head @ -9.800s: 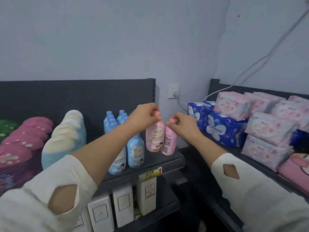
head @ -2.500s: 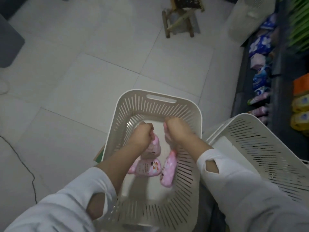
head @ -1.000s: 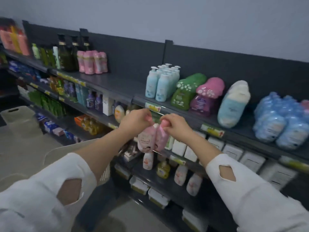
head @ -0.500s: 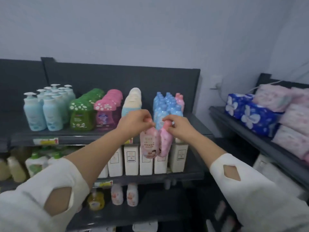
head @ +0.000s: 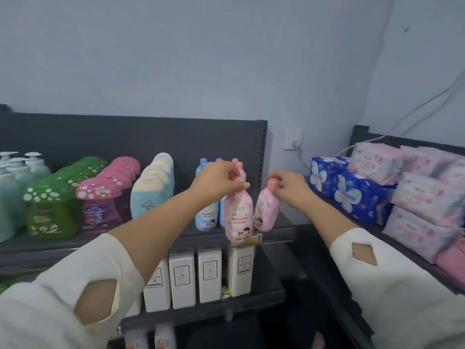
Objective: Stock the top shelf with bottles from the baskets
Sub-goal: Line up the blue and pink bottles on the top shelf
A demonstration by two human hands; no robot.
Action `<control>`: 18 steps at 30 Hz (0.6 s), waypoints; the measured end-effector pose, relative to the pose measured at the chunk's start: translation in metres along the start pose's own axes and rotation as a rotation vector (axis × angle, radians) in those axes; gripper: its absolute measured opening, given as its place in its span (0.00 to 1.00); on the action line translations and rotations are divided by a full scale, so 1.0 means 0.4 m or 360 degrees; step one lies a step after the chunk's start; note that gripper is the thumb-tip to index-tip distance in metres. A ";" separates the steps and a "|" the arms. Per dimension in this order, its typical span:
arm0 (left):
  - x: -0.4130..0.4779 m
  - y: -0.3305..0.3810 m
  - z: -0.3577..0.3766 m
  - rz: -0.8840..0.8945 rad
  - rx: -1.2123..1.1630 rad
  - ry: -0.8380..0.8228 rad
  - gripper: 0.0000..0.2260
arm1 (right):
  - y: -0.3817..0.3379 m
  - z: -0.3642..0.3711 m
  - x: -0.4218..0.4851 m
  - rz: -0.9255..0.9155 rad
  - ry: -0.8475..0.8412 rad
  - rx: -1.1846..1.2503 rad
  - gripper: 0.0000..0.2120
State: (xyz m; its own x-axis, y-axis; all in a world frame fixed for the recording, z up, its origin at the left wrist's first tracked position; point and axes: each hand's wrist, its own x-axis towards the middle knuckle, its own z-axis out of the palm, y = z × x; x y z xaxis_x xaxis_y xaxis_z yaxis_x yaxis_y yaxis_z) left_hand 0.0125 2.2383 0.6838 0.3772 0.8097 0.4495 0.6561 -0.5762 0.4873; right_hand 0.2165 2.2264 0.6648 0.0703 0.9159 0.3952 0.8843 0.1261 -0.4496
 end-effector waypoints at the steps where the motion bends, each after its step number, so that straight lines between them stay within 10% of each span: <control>1: 0.027 0.008 0.009 0.0004 0.0011 -0.0002 0.12 | 0.021 0.000 0.031 -0.0006 0.0004 -0.0004 0.15; 18: 0.495 -0.062 0.261 -0.0480 0.0393 0.0021 0.08 | 0.308 0.090 0.399 -0.0293 -0.0407 0.0131 0.15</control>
State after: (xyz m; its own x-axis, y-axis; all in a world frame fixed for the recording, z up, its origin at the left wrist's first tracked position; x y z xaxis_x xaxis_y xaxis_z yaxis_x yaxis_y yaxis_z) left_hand 0.1390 2.4245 0.6824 0.1358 0.9362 0.3241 0.8744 -0.2671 0.4051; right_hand 0.3202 2.4020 0.6437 -0.2150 0.9395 0.2668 0.8304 0.3196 -0.4563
